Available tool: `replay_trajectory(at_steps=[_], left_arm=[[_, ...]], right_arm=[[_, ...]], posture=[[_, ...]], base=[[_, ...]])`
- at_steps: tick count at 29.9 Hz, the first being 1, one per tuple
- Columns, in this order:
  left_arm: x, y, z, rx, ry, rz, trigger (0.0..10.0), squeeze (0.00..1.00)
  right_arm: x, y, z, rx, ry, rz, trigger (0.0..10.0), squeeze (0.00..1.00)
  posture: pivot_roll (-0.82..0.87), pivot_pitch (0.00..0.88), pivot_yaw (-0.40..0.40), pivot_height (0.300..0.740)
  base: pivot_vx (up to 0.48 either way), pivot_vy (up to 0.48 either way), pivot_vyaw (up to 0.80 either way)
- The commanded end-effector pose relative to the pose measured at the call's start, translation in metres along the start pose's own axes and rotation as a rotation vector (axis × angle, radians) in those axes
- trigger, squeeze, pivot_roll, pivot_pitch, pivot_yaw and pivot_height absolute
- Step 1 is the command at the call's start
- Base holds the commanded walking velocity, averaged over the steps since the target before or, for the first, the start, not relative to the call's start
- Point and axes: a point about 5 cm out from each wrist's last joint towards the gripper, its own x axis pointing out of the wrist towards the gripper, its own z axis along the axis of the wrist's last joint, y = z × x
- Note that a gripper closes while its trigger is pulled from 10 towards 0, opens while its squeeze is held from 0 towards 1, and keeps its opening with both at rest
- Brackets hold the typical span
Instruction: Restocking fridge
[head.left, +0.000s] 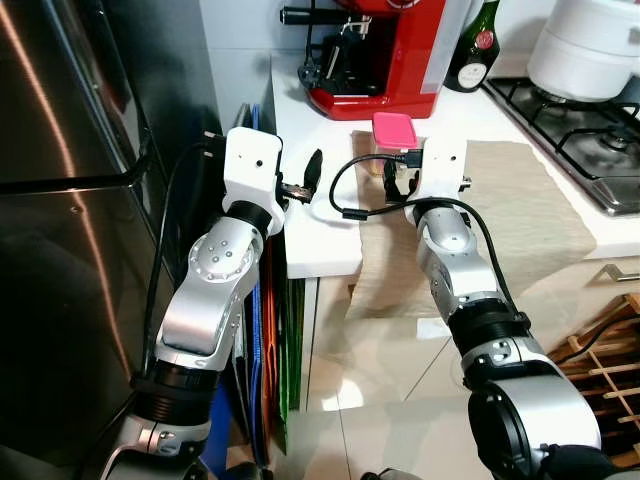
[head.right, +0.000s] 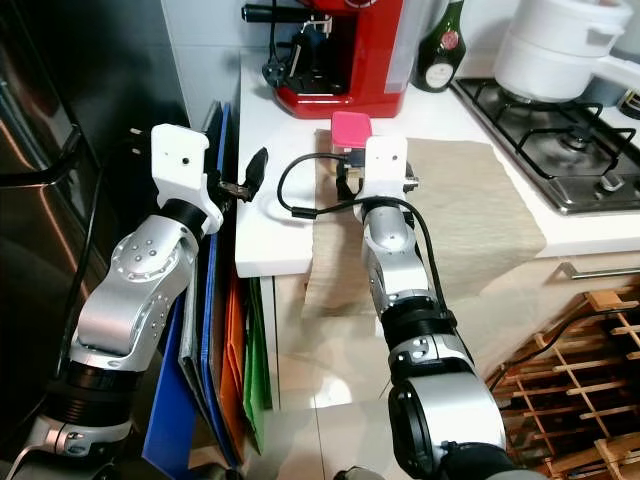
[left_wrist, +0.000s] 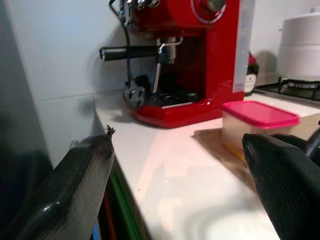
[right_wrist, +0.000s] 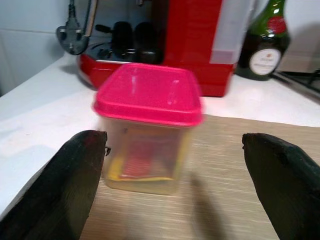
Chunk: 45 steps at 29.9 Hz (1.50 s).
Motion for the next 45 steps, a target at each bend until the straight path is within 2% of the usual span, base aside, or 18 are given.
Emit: replay_trajectory(at_steps=[1,6,13,14,15,21,24,28,30,32,33,35,36,37,42,45], left_arm=[[-0.002,0.001,0.004,0.001,-0.015,-0.002,10.0,0.0],[-0.005,0.003,0.005,0.006,-0.013,0.001,10.0,0.0],[-0.014,0.006,0.004,0.017,0.006,0.007,10.0,0.0],[-0.015,0.007,0.003,0.018,0.01,0.009,10.0,0.0],[-0.016,0.008,0.003,0.022,0.013,0.009,10.0,0.0],[-0.022,0.01,0.004,0.034,0.028,0.005,10.0,0.0],[-0.022,0.011,0.001,0.039,0.044,-0.003,10.0,0.0],[-0.02,0.01,0.002,0.043,0.041,-0.009,10.0,0.0],[-0.02,0.01,0.002,0.048,0.039,-0.011,10.0,0.0],[-0.02,0.01,0.002,0.055,0.036,-0.014,10.0,0.0],[-0.02,0.01,0.002,0.055,0.036,-0.014,10.0,0.0],[-0.019,0.01,0.001,0.049,0.033,-0.016,10.0,0.0],[-0.019,0.01,0.001,0.049,0.033,-0.016,10.0,0.0],[-0.019,0.007,-0.001,0.043,0.03,-0.023,10.0,0.0],[-0.016,-0.004,-0.012,-0.01,0.048,-0.054,10.0,0.0],[-0.009,-0.013,-0.016,-0.043,0.05,-0.074,10.0,0.0]], right_arm=[[0.003,0.004,0.006,0.018,-0.022,0.015,10.0,1.0],[0.005,0.008,0.002,0.029,0.011,0.018,10.0,1.0],[0.009,0.003,0.005,-0.039,0.018,-0.046,10.0,1.0],[0.009,0.002,0.005,-0.049,0.019,-0.056,10.0,0.91],[0.009,0.002,0.004,-0.049,0.023,-0.06,10.0,0.0],[0.008,0.005,-0.002,-0.046,0.037,-0.068,10.0,0.0],[0.008,-0.002,-0.008,-0.07,0.075,-0.1,10.0,0.0],[0.009,-0.01,-0.007,-0.089,0.067,-0.132,10.0,0.0],[0.009,-0.011,-0.004,-0.091,0.045,-0.136,10.0,0.0],[0.002,-0.008,0.011,-0.085,-0.107,-0.13,10.0,0.0],[0.002,-0.008,0.011,-0.085,-0.107,-0.13,10.0,0.0],[-0.015,-0.002,0.029,-0.109,-0.277,-0.096,10.0,0.0],[-0.015,-0.002,0.029,-0.109,-0.277,-0.096,10.0,0.0],[-0.038,-0.002,0.038,-0.122,-0.379,-0.089,10.0,0.0],[-0.081,-0.029,0.047,-0.168,-0.491,-0.158,10.0,0.0],[-0.093,-0.052,0.053,-0.224,-0.533,-0.205,10.0,0.0]], posture=[[0.05,0.0,-0.038,0.74],[0.08,0.0,-0.05,0.74],[0.1,0.0,-0.054,0.74],[0.1,0.0,-0.053,0.74],[0.1,0.0,-0.052,0.74],[0.1,0.0,-0.043,0.74],[0.1,0.0,-0.039,0.74],[0.09,0.0,-0.039,0.74],[0.09,0.0,-0.041,0.74],[0.08,0.0,-0.044,0.74],[0.08,0.0,-0.044,0.74],[0.06,0.0,-0.045,0.74],[0.06,0.0,-0.045,0.74],[0.04,0.0,-0.043,0.74],[-0.02,0.0,-0.038,0.74],[-0.05,0.0,-0.024,0.74]], base=[[0.0,0.0,0.0],[0.0,0.0,0.0],[0.0,0.0,0.0],[0.0,0.0,0.0],[0.0,0.0,0.0],[0.0,0.0,0.0],[0.0,0.0,0.0],[0.0,0.0,0.0],[0.0,0.0,0.0],[0.0,0.0,0.0],[0.0,0.0,0.0],[0.0,0.0,0.0],[0.0,0.0,0.0],[0.0,0.0,0.0],[0.0,0.0,0.0],[0.0,0.0,0.0]])
